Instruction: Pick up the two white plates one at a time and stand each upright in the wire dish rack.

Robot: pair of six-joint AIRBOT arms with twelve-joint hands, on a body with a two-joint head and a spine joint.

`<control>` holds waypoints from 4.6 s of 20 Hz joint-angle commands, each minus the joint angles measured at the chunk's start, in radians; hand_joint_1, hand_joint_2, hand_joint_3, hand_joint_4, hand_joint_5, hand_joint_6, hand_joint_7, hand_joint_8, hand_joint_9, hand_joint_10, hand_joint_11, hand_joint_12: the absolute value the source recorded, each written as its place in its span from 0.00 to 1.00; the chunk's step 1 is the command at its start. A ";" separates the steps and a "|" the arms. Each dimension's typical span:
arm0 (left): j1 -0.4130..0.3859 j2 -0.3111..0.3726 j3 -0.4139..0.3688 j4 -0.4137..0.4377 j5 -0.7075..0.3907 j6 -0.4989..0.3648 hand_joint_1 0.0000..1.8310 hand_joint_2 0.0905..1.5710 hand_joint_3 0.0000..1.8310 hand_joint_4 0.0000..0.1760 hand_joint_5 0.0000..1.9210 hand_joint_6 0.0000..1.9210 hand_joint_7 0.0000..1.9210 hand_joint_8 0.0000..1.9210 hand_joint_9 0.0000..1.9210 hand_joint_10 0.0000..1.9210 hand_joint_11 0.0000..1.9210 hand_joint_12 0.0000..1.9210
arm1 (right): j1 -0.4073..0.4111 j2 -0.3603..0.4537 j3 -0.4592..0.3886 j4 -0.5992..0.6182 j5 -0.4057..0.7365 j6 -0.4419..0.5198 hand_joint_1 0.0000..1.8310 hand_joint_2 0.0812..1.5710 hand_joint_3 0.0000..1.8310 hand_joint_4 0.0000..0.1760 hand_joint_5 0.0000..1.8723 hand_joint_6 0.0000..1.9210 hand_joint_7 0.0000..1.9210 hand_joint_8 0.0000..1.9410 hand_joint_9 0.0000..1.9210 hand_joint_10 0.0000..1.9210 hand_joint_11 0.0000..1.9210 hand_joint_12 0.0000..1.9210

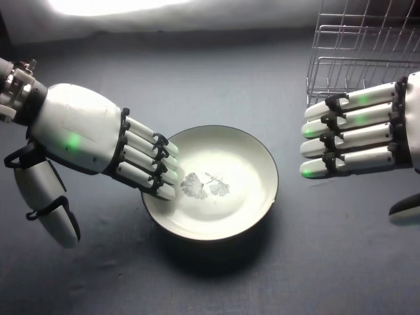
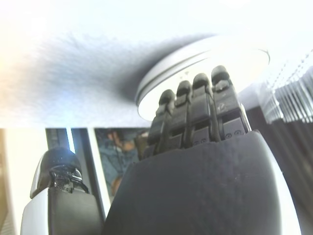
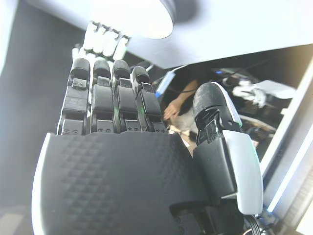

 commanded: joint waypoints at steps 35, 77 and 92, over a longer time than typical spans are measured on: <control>0.065 -0.153 0.012 -0.060 0.051 0.019 0.00 0.62 0.00 0.00 0.01 0.00 0.00 0.00 0.00 0.00 0.00 0.00 | -0.028 0.007 0.041 0.062 0.107 0.004 0.47 0.73 0.00 0.00 0.01 0.00 0.02 0.00 0.02 0.00 0.00 0.07; 0.059 -0.161 0.036 -0.079 0.051 0.017 0.00 0.64 0.00 0.00 0.01 0.00 0.01 0.00 0.00 0.00 0.00 0.00 | -0.025 -0.383 0.271 0.063 -0.146 -0.001 0.64 0.65 0.00 0.00 0.33 0.01 0.32 0.01 0.30 0.02 0.06 0.63; 0.061 -0.130 0.031 -0.140 0.051 -0.007 0.00 0.63 0.00 0.00 0.01 0.00 0.00 0.00 0.00 0.00 0.00 0.00 | -0.043 -0.389 0.299 0.063 -0.157 -0.002 0.76 0.65 0.00 0.00 0.55 0.45 0.60 0.30 0.57 0.50 0.47 0.55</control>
